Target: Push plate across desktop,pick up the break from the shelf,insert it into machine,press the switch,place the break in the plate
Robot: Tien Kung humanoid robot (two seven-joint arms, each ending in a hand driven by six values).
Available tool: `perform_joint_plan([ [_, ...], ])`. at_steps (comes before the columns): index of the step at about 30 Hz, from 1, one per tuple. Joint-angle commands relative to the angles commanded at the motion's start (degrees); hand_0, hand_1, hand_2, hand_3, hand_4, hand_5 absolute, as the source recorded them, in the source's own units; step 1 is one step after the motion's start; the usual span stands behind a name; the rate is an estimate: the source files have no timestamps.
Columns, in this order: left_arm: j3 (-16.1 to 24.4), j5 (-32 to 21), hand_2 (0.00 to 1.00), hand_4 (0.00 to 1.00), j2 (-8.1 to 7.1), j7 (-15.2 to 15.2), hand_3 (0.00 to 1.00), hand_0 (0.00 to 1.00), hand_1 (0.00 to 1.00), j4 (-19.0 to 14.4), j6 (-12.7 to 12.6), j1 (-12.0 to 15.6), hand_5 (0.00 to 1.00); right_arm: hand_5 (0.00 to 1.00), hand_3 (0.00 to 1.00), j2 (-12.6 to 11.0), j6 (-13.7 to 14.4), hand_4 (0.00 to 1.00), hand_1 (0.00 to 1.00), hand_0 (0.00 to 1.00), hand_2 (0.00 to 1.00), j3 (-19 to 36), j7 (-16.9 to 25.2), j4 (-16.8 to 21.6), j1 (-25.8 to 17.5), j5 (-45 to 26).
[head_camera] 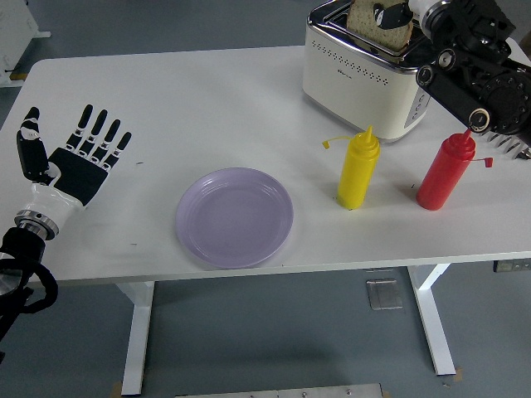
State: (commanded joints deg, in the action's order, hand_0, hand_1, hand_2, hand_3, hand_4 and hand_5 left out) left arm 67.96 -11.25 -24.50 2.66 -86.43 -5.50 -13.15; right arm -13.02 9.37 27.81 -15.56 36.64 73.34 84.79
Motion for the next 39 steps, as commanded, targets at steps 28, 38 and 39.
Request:
perform_joint_plan([
  [28, -0.19, 0.06, 0.704, 0.799, 0.12, -0.02, 0.712, 0.827, 0.759, 0.02, -0.20, -0.05, 0.998, 0.151, 0.676, 0.08, -1.70, 0.633, 0.557, 0.316, 0.678, 0.55, 0.63, 0.38, -0.99, 2.24],
  [38, 0.13, 0.11, 0.704, 0.793, 0.40, -0.05, 0.711, 0.827, 0.759, -0.08, -0.24, 0.11, 0.998, 0.171, 0.668, -4.68, -2.57, 0.641, 0.538, 0.306, 0.674, 8.85, 0.37, 7.03, -2.92, 10.00],
  [39, 0.27, 0.09, 0.704, 0.793, 0.46, -0.06, 0.711, 0.827, 0.759, -0.14, -0.23, 0.15, 0.998, 0.171, 0.668, -6.03, -3.17, 0.641, 0.538, 0.306, 0.674, 10.38, 0.15, 8.54, -3.76, 11.48],
])
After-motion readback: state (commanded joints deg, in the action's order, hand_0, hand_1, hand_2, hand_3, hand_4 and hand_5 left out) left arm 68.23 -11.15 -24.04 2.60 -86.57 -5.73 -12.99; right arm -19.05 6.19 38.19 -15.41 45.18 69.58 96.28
